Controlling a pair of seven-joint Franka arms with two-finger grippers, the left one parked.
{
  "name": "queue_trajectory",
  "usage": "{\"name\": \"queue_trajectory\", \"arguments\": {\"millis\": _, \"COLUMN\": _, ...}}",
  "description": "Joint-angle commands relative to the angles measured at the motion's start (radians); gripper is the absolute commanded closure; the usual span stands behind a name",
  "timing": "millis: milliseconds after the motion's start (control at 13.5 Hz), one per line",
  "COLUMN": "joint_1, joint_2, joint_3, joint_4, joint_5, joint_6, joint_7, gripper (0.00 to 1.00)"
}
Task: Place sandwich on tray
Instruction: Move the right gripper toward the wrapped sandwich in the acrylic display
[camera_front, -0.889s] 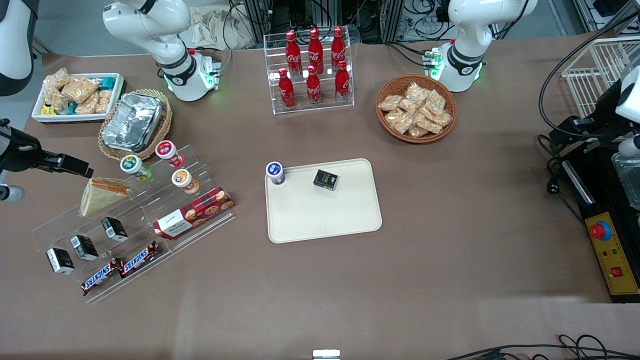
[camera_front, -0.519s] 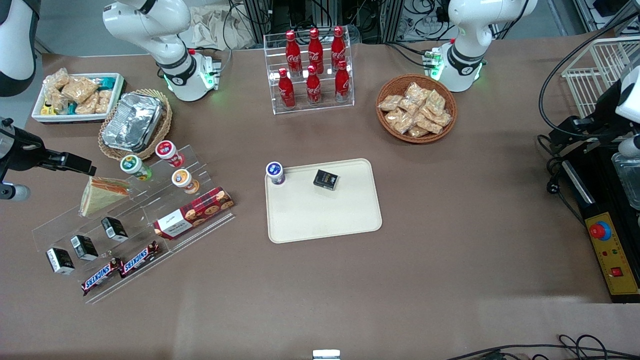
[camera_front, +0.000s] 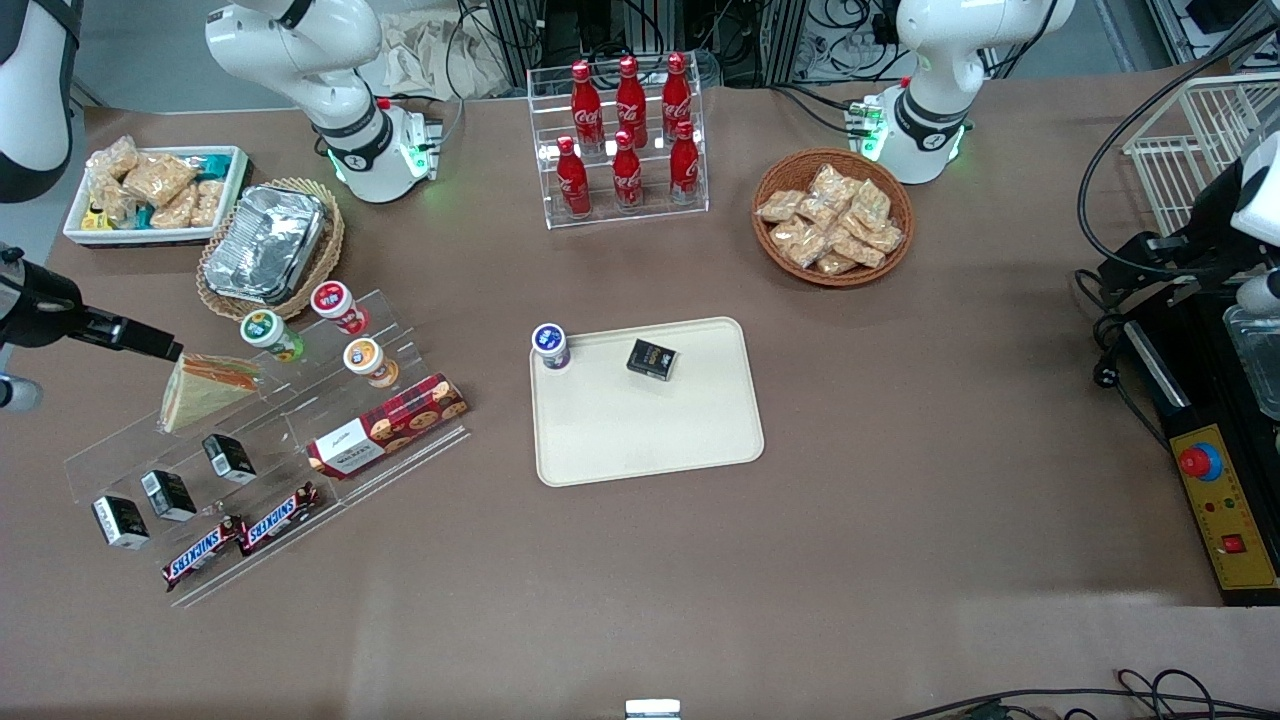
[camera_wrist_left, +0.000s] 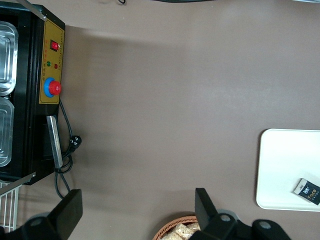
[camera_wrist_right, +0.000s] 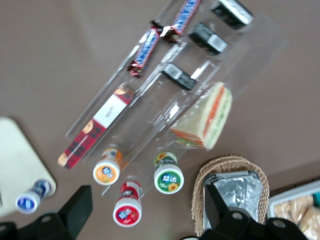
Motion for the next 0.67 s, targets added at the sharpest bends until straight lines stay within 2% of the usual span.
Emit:
{"name": "queue_trajectory", "arguments": {"millis": 0, "joint_1": -0.013, "joint_2": -0.003, "joint_3": -0.010, "joint_4": -0.001, "joint_5": -0.036, "joint_6": 0.010, "joint_7": 0.176, "gripper": 0.00}}
{"name": "queue_trajectory", "arguments": {"millis": 370, "joint_1": -0.084, "joint_2": -0.002, "joint_3": -0.013, "joint_4": -0.063, "joint_5": -0.033, "joint_6": 0.072, "joint_7": 0.353, "gripper": 0.00}}
{"name": "queue_trajectory", "arguments": {"millis": 593, "joint_1": -0.112, "joint_2": -0.035, "joint_3": -0.015, "joint_4": -0.187, "joint_5": -0.016, "joint_6": 0.177, "joint_7": 0.454, "gripper": 0.01}}
